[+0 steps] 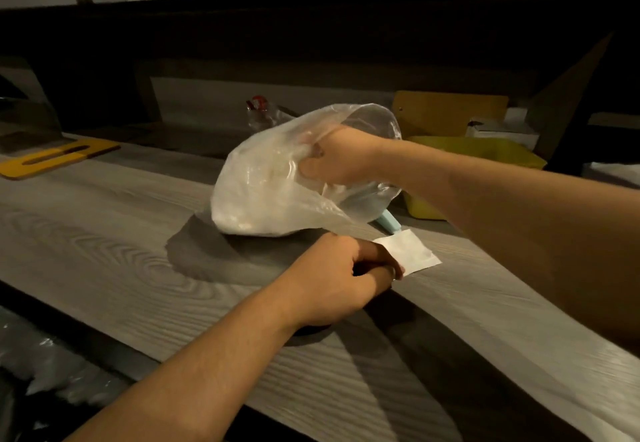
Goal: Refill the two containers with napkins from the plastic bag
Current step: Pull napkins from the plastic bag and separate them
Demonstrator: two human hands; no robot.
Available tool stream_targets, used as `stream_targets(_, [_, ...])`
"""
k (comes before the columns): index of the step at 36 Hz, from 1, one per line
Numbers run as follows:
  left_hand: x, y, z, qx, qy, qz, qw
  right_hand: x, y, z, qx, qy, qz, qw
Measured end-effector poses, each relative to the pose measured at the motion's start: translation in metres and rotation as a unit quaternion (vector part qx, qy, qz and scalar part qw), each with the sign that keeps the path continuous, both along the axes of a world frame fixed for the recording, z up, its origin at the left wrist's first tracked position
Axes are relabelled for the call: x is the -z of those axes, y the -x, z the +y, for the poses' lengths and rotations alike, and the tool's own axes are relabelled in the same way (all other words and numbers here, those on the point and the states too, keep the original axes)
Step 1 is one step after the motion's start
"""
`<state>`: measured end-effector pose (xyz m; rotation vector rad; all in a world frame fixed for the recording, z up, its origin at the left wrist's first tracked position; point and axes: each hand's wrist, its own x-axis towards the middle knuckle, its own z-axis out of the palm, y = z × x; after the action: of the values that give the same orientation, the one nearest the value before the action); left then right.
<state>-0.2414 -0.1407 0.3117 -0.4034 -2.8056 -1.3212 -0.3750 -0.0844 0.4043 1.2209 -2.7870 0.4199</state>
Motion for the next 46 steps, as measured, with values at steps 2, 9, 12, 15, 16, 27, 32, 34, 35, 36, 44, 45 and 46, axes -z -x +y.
stream_targets(2, [-0.003,-0.001,0.001,-0.003,0.012,0.013,1.0,-0.002,-0.006,0.008,0.017,0.043,-0.01,0.999])
stream_targets(9, [-0.004,-0.004,0.003,-0.009,0.029,0.034,0.999,-0.023,-0.024,0.032,0.066,0.205,-0.193,0.957])
stream_targets(12, [-0.004,-0.005,0.003,0.001,0.048,0.035,0.998,-0.027,-0.026,0.041,0.061,0.192,-0.366,0.908])
stream_targets(15, [-0.006,-0.007,0.004,0.022,0.056,0.035,0.998,-0.023,-0.02,0.048,0.086,0.256,-0.391,0.88])
stream_targets(16, [-0.006,-0.007,0.005,0.029,0.055,0.038,0.997,-0.022,-0.02,0.051,0.103,0.278,-0.389,0.872])
stream_targets(27, [-0.008,-0.007,0.007,0.06,0.098,0.068,0.991,-0.008,-0.025,0.105,0.156,0.4,-0.451,0.782])
stream_targets(32, [-0.012,-0.008,0.006,0.079,0.082,0.018,0.993,0.006,-0.036,0.149,0.211,0.358,-0.437,0.798])
stream_targets(34, [-0.011,-0.006,0.007,0.083,0.067,0.01,0.994,0.015,-0.043,0.168,0.239,0.339,-0.41,0.813])
stream_targets(35, [-0.011,-0.006,0.008,0.086,0.06,0.013,0.994,0.02,-0.046,0.177,0.249,0.318,-0.39,0.828])
stream_targets(36, [-0.011,-0.004,0.011,0.092,0.046,0.014,0.995,0.025,-0.049,0.187,0.256,0.294,-0.375,0.841])
stream_targets(44, [-0.012,0.015,0.059,0.123,-0.124,0.025,0.984,0.042,-0.055,0.244,0.304,0.148,-0.182,0.923])
stream_targets(45, [-0.011,0.018,0.065,0.113,-0.162,0.034,0.98,0.043,-0.054,0.25,0.298,0.119,-0.134,0.938])
stream_targets(46, [-0.01,0.021,0.07,0.097,-0.2,0.045,0.974,0.042,-0.055,0.256,0.286,0.09,-0.086,0.95])
